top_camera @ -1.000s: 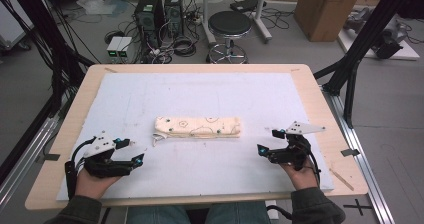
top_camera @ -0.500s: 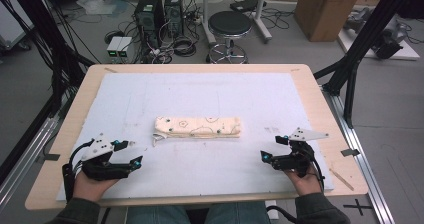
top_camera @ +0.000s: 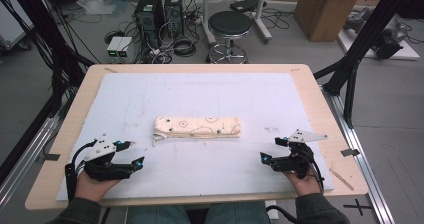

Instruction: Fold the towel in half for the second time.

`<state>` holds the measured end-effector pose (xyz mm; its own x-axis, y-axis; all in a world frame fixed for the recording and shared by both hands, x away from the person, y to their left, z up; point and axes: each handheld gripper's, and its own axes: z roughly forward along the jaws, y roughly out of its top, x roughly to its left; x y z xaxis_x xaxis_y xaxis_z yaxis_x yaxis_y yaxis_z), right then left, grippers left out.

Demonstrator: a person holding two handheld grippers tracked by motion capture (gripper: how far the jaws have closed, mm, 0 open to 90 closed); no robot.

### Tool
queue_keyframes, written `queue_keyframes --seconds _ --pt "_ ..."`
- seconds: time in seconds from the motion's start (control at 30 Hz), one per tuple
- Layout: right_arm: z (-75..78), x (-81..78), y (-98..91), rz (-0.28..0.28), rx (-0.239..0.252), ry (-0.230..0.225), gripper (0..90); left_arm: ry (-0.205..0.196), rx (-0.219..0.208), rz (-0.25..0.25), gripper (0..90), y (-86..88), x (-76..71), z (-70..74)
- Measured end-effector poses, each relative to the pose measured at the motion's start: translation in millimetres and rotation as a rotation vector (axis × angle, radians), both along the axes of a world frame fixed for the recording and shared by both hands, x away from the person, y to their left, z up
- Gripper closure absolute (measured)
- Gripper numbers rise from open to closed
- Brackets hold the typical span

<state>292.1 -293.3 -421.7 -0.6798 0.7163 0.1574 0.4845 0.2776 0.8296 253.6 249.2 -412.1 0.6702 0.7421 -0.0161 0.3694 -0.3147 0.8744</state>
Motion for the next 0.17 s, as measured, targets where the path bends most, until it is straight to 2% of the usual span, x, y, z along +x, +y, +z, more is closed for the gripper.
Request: queue_keyframes --seconds 0.17 --pt "-1.3 1.5 2.5 -0.001 -0.006 -0.004 11.8 -0.001 0.001 -0.001 25.4 0.3 1.4 -0.9"
